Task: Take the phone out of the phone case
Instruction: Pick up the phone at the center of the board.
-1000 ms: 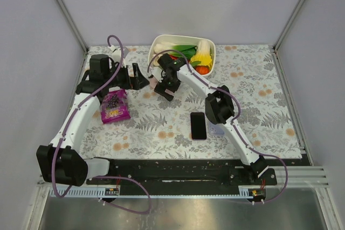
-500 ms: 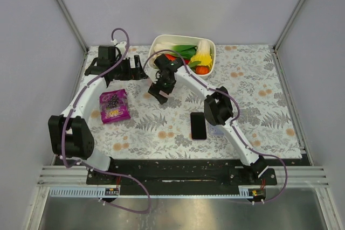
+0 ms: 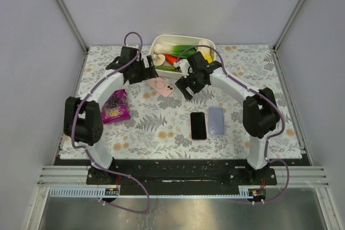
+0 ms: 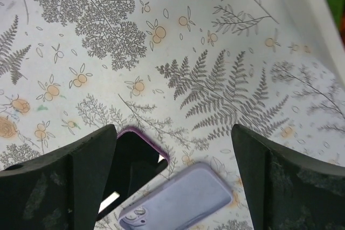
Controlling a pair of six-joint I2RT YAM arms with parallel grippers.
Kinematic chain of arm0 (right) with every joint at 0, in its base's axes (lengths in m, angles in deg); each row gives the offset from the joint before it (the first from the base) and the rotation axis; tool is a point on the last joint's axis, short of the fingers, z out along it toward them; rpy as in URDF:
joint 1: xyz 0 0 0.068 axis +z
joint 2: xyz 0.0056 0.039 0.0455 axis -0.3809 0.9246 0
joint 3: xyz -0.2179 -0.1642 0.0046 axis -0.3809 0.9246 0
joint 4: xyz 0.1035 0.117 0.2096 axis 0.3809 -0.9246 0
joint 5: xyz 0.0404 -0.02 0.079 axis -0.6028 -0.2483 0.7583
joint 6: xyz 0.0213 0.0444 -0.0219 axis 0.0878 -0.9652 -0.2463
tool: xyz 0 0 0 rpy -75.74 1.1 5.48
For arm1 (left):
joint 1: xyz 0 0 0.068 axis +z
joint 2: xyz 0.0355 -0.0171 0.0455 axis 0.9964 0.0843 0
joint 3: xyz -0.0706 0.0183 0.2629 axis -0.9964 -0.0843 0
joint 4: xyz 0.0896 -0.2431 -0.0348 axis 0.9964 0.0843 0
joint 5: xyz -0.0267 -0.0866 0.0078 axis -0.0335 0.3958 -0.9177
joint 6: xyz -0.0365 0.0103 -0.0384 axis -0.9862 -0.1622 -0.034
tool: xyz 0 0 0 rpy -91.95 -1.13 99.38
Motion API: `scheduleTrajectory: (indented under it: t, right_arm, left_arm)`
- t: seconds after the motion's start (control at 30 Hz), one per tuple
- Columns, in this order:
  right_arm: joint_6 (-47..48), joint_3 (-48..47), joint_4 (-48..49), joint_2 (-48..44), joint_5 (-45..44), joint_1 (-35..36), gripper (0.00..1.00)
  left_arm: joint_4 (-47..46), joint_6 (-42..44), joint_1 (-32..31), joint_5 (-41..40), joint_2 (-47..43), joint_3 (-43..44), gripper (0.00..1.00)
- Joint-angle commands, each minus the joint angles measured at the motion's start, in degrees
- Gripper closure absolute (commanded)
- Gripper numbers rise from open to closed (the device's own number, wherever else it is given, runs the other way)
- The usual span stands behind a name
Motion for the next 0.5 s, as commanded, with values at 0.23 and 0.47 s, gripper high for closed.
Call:
scheduleTrajectory:
  t: [0.23,0.47]
  right_arm:
    - [-2.0,15.1,9.6,-16.7,-3.3,-3.9,0.03]
    - [-2.7,20.2,10.0,-20.7,1.1,-8.1,0.03]
  left_arm:
    - [10.3,-14.8,-12.4,-20.3,19.3,16.4,0.01]
    - [19.2,-23.0,-13.9,-21.5,27.3,26.5,0.01]
